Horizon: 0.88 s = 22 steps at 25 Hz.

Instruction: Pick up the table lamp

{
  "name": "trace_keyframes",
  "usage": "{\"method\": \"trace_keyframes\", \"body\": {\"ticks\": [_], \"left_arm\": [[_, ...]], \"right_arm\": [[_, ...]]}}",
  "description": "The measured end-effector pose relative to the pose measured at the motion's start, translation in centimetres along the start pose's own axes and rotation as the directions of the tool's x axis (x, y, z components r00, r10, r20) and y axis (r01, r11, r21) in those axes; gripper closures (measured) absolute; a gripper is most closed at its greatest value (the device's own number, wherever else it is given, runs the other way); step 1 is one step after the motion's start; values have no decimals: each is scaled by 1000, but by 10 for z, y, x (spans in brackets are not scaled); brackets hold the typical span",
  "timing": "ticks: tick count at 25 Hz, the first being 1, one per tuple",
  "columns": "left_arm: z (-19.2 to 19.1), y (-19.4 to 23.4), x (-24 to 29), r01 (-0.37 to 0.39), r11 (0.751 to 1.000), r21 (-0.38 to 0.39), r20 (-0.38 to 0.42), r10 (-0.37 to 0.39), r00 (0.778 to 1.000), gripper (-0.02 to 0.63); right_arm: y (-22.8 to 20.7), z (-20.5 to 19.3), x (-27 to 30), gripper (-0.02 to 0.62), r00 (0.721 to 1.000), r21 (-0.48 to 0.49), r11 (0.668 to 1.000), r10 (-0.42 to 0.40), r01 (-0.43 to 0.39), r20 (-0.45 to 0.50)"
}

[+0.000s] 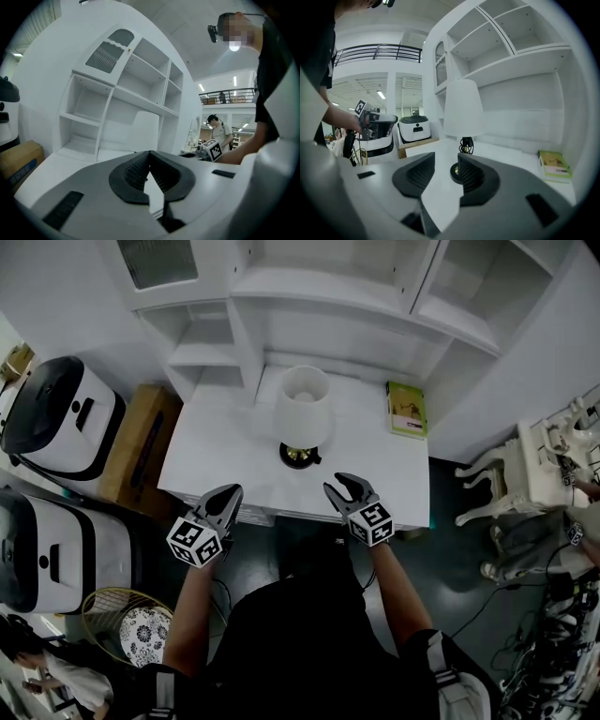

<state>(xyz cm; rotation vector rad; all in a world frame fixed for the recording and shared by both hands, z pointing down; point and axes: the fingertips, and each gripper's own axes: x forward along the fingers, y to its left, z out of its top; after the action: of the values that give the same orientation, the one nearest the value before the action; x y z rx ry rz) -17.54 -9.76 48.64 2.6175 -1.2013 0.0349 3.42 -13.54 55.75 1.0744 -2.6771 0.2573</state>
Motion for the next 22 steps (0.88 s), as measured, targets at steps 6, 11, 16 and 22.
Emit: {"method": "trace_keyframes", "body": {"ticks": [6,11,16,22], "left_arm": [[-1,6,-3,-9,1000,6,-14,9,1000,595],[2,6,1,-16,1000,10,-11,16,1000,595],[1,7,2,-29,1000,11,-14,29,999,595],[-1,12,2,-61,998,5,-20,61,998,595]], "right_arm": [[-8,-6,13,436,1000,-15,1000,-14,14,-16],[-16,-6,24,431,1000,-31,1000,-7,6,-14],[-21,-10,37,420,1000,-45,999,10,-11,-26],[-27,-18,57,354,997,-62,996,54,-57,-53]]}}
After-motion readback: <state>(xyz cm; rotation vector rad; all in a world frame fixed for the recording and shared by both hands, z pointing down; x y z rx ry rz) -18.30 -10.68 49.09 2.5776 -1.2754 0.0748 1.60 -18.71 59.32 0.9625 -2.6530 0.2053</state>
